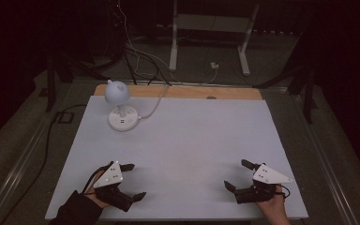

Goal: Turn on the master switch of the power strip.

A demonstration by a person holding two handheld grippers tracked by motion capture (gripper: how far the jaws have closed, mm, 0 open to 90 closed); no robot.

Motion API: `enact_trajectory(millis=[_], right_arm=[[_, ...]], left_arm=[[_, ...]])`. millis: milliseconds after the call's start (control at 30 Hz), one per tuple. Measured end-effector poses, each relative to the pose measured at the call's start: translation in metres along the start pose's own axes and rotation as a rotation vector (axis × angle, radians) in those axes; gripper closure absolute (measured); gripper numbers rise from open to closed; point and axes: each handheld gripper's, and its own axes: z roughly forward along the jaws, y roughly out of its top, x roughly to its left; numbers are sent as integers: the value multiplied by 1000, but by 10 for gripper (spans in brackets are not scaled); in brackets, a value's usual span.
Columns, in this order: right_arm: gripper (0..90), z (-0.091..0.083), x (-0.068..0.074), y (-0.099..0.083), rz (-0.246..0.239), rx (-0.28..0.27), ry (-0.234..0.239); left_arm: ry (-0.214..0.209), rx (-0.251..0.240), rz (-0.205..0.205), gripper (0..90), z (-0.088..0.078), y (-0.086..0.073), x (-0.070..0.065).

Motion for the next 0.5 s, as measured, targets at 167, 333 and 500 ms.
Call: enact_trajectory(millis=[167, 333, 500], right_arm=[[0, 0, -1, 0, 9, -1, -7], [0, -1, -1, 0, 6, -12, -7], [0, 0, 0, 0, 4, -14, -9]], left_arm=[[7, -4, 4, 1, 0, 6, 2], [5, -15, -3, 1, 0, 11, 4], [13, -44, -13, 1, 0, 21, 9]])
